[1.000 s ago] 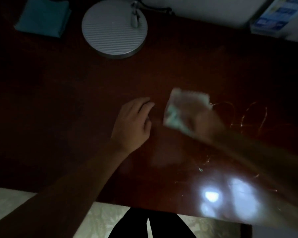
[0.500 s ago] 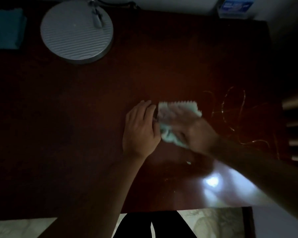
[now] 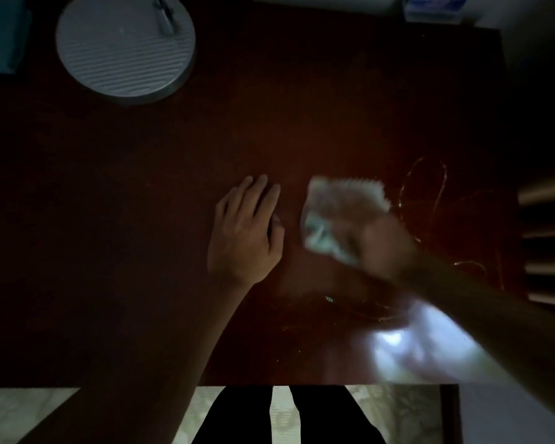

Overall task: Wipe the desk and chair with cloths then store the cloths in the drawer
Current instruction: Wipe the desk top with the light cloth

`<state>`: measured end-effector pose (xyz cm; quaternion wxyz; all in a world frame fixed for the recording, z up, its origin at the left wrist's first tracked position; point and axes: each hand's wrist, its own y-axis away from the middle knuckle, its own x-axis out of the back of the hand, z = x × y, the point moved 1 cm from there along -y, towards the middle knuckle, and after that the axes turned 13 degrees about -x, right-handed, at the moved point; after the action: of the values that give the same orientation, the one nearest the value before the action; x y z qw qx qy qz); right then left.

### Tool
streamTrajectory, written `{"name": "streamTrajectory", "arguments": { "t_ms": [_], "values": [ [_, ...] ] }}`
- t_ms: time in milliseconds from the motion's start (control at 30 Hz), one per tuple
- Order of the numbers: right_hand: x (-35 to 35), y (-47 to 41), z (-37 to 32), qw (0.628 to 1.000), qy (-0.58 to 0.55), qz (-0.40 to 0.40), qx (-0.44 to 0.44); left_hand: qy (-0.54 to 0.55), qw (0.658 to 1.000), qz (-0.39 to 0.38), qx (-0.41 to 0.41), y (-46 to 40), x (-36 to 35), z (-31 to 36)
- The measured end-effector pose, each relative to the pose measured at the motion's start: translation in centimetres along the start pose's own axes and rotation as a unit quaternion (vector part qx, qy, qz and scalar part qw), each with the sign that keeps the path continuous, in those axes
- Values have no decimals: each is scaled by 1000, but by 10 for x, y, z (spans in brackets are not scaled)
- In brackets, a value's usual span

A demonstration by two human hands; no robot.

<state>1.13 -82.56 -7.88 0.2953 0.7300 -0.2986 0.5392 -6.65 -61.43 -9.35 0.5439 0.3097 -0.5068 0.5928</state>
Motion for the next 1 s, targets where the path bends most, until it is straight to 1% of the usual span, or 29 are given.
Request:
{"name": "streamTrajectory", "arguments": {
  "t_ms": [100,133,200,233,300,367,400,433,467,533,600,633,700,733,800,867,900,933,967,1000],
  "values": [
    [27,-86,71,989,9,73,-131,-7,1000,-16,8,0,0,-1],
    [33,-106,80,985,-5,82,-153,-10,1000,-17,8,0,0,-1],
    [29,-112,67,981,-8,103,-163,-13,1000,-11,5,0,-1,0],
    [21,-98,51,983,-6,110,-150,-13,1000,-7,6,0,-1,0],
    [-3,-42,4,992,-3,110,-62,-18,1000,-6,5,2,-1,1],
    [-16,27,-39,998,-18,39,49,-26,1000,-5,2,1,-1,3],
    [-18,46,-46,995,-23,20,94,-31,1000,-4,1,1,-2,2],
    [-15,47,-39,993,-15,4,117,-32,999,-4,1,1,-2,2],
    [-12,32,-24,994,4,-1,109,-33,999,-2,1,1,-2,2],
    [-2,-29,16,998,20,54,11,-36,999,14,-1,-1,-2,1],
    [16,-89,61,990,40,109,-79,-41,999,22,-3,-1,-3,2],
    [20,-106,72,987,36,119,-99,-41,999,21,-3,0,-4,2],
    [8,-92,55,988,23,94,-120,-34,999,19,-5,1,-4,2],
    [-1,-62,32,991,16,80,-104,-31,999,20,-7,1,-4,2],
    [-18,10,-14,997,-17,70,-1,-36,999,23,-6,1,-3,2],
    [-26,56,-34,994,-36,37,100,-37,999,26,-3,0,-3,2],
    [-24,56,-29,990,-19,15,139,-35,999,23,-2,1,-3,2],
    [-17,45,-17,988,4,2,156,-34,999,19,-1,0,-3,3],
    [-14,27,-2,989,22,13,149,-35,999,15,-2,1,-3,3],
    [-10,4,15,992,31,43,116,-35,999,13,-3,1,-2,2]
  ]
}}
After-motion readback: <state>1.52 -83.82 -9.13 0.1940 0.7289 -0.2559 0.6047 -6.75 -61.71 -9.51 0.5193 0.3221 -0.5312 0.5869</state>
